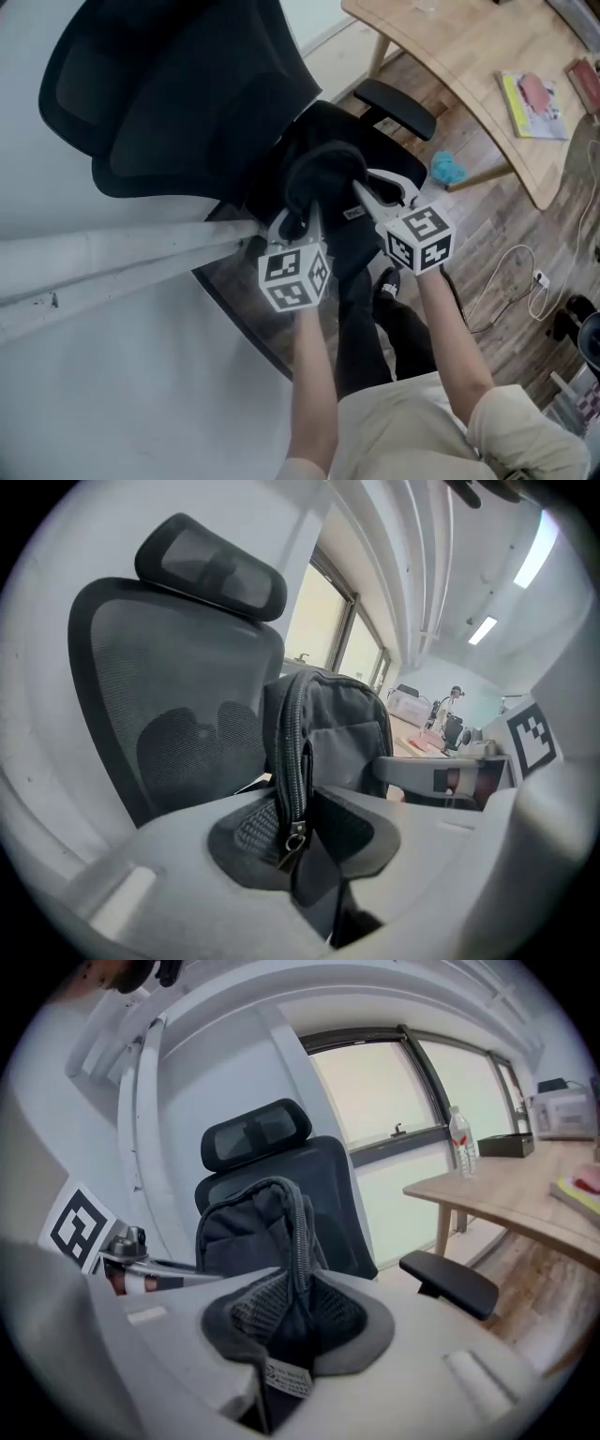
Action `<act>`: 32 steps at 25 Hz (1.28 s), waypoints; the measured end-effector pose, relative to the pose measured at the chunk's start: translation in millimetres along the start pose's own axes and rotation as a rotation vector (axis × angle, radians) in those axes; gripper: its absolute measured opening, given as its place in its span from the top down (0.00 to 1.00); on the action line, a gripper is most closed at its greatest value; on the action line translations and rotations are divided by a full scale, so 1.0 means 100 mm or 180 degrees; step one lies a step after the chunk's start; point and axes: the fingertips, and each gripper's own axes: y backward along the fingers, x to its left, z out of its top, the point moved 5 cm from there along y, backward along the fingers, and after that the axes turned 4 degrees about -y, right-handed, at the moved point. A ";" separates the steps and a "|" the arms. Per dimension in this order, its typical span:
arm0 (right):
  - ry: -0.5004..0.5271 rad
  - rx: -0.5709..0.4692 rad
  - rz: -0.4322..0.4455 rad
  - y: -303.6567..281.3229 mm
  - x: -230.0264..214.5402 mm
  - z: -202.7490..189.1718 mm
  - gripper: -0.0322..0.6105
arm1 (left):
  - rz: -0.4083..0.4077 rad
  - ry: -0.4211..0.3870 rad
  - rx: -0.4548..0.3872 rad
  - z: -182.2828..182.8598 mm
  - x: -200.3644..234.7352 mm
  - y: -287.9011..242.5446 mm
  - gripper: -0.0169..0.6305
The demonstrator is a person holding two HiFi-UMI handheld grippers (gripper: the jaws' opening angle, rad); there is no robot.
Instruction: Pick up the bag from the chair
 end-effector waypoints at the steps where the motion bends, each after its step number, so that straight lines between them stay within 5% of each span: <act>1: 0.0010 -0.0015 -0.0026 0.13 0.03 0.06 0.83 | -0.0032 -0.0012 -0.0006 0.05 -0.09 0.09 0.85; 13: -0.0146 -0.0233 -0.0276 1.45 0.32 0.58 0.83 | -0.0374 -0.0199 -0.0069 0.59 -1.00 0.91 0.85; 32: 0.0239 -0.0569 -0.0691 2.88 0.31 1.10 0.83 | -0.0939 -0.0593 -0.0319 1.08 -2.16 1.39 0.85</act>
